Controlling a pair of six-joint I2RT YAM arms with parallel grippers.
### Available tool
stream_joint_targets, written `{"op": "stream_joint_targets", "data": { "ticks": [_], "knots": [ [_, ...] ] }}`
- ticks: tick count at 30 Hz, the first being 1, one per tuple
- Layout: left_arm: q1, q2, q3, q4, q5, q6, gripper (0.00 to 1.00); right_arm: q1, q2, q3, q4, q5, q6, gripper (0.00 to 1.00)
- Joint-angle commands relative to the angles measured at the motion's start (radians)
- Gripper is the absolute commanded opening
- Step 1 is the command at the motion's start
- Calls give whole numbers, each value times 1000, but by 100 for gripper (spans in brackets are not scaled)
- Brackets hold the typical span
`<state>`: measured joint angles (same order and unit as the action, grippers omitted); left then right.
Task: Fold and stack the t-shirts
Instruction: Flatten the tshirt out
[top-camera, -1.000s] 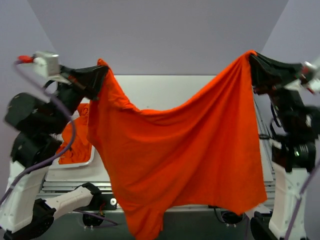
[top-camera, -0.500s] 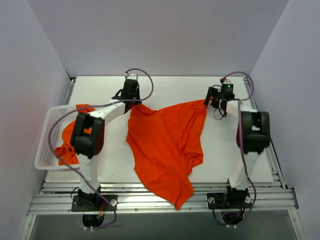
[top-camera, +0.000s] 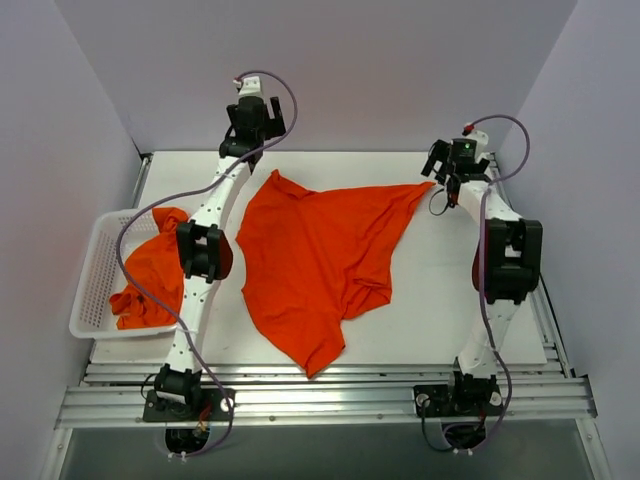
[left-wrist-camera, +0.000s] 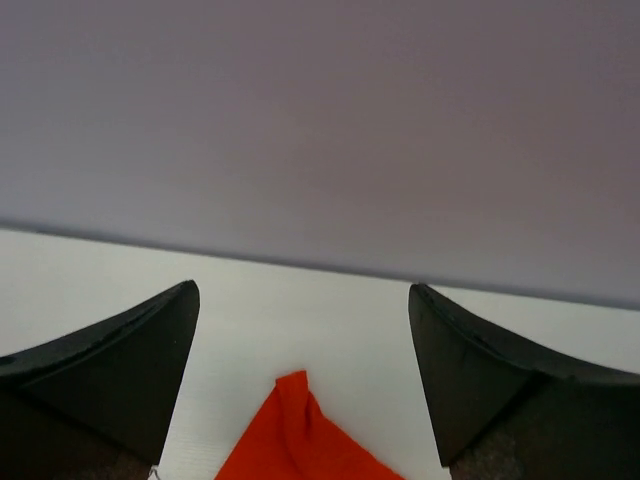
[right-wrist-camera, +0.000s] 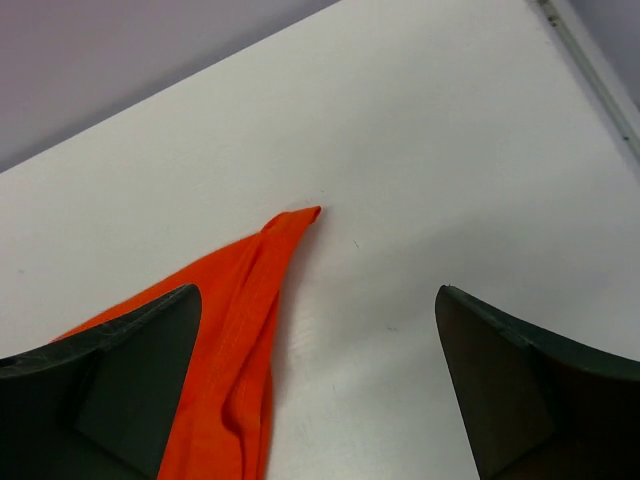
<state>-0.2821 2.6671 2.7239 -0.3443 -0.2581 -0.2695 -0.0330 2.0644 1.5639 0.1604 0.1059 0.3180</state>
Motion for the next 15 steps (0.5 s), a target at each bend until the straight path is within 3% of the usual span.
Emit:
{"op": "stream_joint_targets", "data": {
  "ticks": [1,4,5,8,14,15],
  "knots": [
    [-3,-153,-46,-121,-98,4,94,2,-231,-96,13,89,10,100],
    [-28,-376,-376,39,-109,-11,94,19,-401,-246,31,65,33,100],
    [-35,-517,-570,106,-101,-22,94,50,-443,-284,33,63,38,100],
    [-78,-730,-866,148,-93,-69,94,134,-584,-416,15,87,65,100],
    [-227,-995,-1303,195,-138,-210,94,209,-736,-619,-15,74,205,100],
    [-242,-1024,-1436,221,-130,-252,94,228,-762,-652,-9,61,222,99]
  ]
}}
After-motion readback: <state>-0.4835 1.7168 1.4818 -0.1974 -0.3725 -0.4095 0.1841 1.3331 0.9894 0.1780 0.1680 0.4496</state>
